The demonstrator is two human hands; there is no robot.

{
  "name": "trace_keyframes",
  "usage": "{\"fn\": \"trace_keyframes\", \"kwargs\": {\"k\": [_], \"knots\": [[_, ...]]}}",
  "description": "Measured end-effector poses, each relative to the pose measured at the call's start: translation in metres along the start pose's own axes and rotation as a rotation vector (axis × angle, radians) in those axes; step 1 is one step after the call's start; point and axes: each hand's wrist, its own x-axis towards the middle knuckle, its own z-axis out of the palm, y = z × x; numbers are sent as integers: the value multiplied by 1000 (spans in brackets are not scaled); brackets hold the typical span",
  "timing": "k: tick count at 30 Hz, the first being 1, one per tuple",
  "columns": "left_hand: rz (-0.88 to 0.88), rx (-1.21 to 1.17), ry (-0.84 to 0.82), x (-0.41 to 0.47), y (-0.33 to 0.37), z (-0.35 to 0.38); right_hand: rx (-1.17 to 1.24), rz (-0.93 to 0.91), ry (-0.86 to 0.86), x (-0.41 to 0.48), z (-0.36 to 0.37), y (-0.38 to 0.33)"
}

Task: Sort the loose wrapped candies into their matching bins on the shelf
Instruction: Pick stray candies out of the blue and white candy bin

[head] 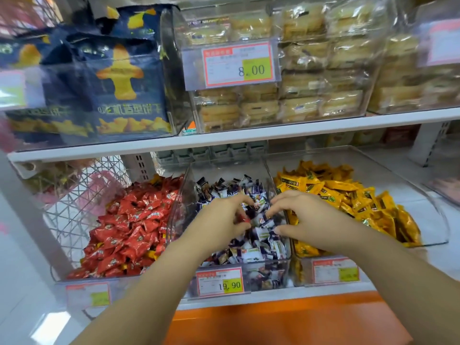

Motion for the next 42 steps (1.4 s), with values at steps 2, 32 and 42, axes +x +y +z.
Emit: {"fn": "trace_keyframes", "kwargs": {"k": [2, 32, 42], "knots": [[3, 10, 78, -11, -8, -12, -23, 7, 4, 1, 0, -5], [17, -112, 450, -73, -113, -28, -154, -187, -578, 141, 82, -56], [18, -107, 466, -74, -110, -26, 93, -206, -741, 115, 65, -74]]}}
